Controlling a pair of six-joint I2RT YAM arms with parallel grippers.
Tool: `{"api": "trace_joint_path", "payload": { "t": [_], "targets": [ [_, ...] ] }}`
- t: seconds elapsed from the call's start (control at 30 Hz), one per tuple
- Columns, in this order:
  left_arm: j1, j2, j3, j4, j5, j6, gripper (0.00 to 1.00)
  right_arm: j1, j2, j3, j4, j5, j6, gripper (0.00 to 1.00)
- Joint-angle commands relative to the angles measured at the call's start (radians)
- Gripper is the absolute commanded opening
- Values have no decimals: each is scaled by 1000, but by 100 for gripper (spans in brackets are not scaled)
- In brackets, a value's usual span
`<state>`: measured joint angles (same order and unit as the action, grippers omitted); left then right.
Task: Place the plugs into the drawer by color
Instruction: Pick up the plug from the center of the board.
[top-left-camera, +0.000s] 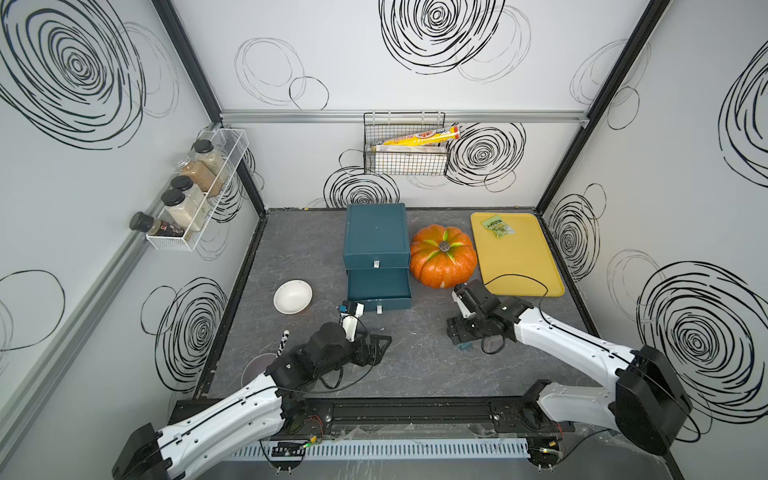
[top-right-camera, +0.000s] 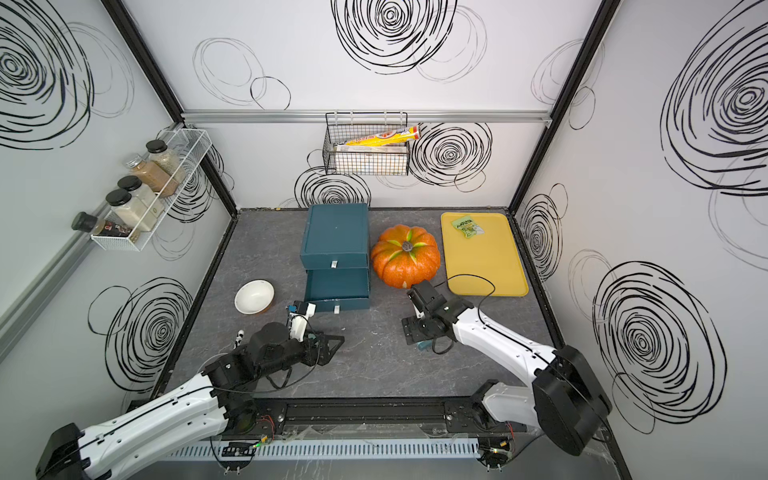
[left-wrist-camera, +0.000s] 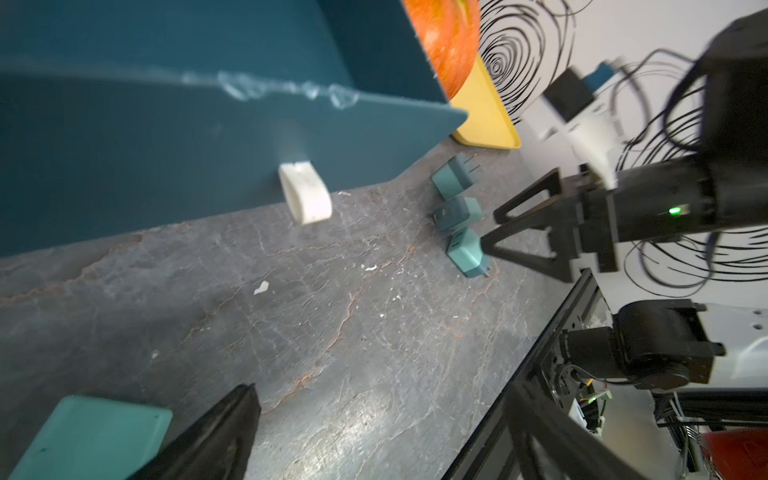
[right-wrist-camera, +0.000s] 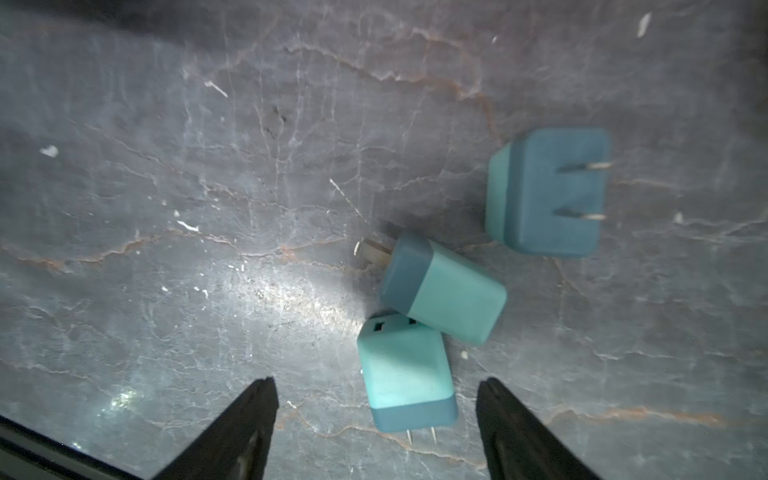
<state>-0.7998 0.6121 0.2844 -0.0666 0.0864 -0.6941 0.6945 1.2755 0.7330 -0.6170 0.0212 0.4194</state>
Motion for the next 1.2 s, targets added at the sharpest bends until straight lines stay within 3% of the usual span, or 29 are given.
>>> {"api": "trace_joint_path", "payload": {
  "t": [0.0,0.27,0.4,0.6,0.7,0.8,0.9,1.0,1.03,1.1,1.17],
  "targets": [
    [-4,-74,17,16,6,39,99,16,75,7,-19,33,16,80],
    [-4,-77,2,36,58,26,99,19,128,2,-31,19,0,81],
    [-4,-80,39,23,63,24,99,31,203,8,-36,35,-3,77],
    [-4,-75,79,25,78,7,99,40,199,3,-18,4,-12,46],
    [-3,-43,186,-72,56,31,99,42,176,5,-1,-39,-31,30],
    [1,-21,317,-159,-4,70,99,42,82,14,21,-89,-49,20],
    [5,-10,320,2,-47,112,99,42,-48,42,89,-152,-71,17],
    [204,-8,276,108,136,47,98,42,-137,88,185,-180,-70,15],
    [239,-40,221,176,146,18,97,42,-153,112,215,-175,-68,15],
    [247,-93,145,241,99,9,96,42,-146,180,230,-167,-101,14],
    [245,-118,168,158,60,57,96,42,-110,256,233,-174,-138,14]
  ]
}}
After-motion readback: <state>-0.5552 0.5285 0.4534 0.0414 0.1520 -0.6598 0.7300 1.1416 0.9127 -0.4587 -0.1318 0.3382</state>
